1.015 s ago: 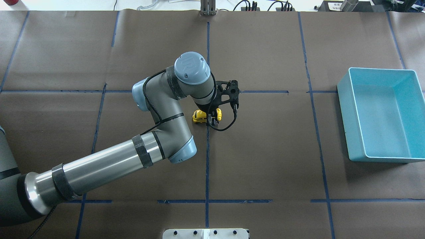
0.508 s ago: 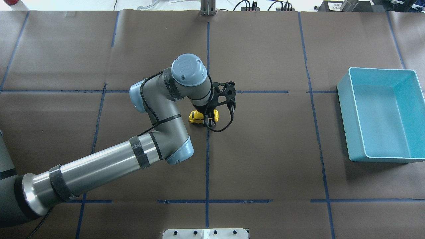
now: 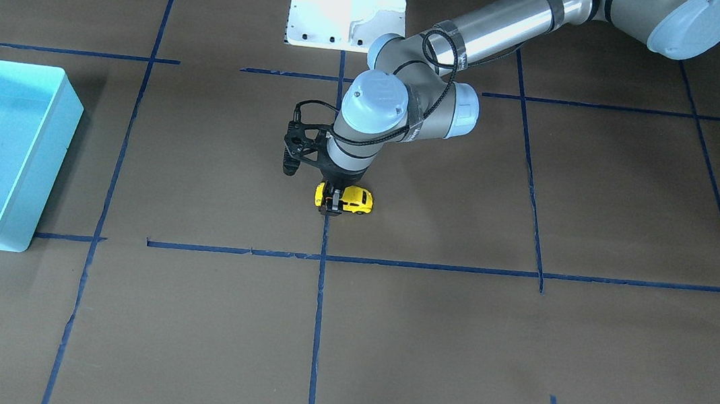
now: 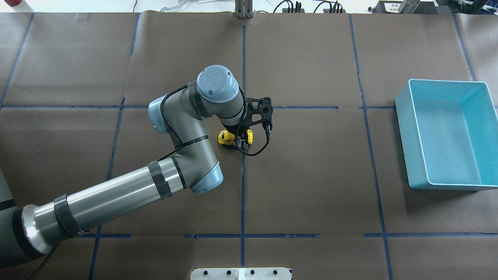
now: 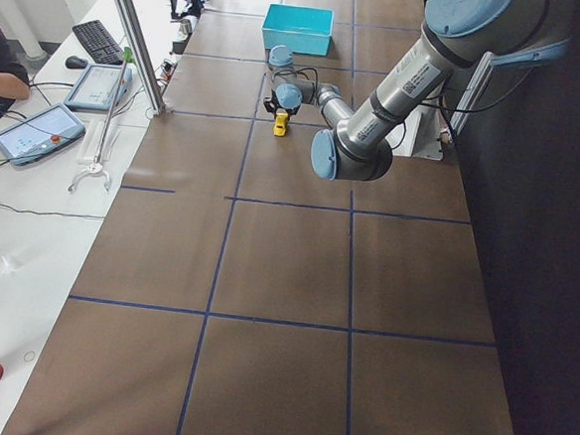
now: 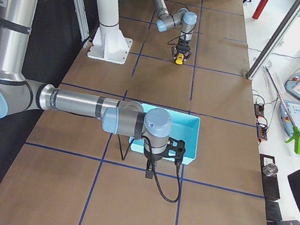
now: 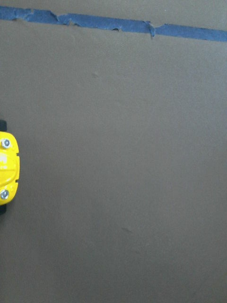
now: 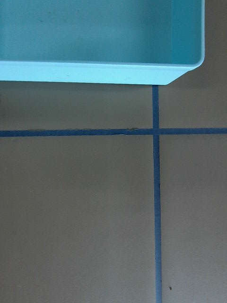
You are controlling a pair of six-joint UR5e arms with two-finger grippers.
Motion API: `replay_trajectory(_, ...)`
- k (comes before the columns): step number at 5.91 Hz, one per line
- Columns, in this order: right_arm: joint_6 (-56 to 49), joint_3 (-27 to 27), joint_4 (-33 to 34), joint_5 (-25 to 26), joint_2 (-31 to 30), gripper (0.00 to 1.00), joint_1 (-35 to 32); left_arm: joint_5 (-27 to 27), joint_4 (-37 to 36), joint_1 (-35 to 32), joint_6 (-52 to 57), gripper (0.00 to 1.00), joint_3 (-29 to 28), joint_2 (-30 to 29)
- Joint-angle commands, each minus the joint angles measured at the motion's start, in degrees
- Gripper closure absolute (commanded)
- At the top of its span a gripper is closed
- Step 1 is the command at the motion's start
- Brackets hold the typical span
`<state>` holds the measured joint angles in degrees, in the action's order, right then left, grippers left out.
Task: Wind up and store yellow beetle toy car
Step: 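Drag the car backward along the table with the left gripper to wind it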
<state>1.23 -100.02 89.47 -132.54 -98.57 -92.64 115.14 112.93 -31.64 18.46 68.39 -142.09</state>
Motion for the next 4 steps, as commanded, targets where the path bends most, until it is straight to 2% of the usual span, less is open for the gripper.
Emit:
replay_trajectory(1,0.0,0.0,0.0,0.0,0.04,0.0,0.0,0.0,0.1,-0.09,0.09,1.0,1.91,1.8)
replay_trajectory(4,0.0,0.0,0.0,0.0,0.04,0.0,0.0,0.0,0.27,-0.35,0.18,1.0,4.02,4.0)
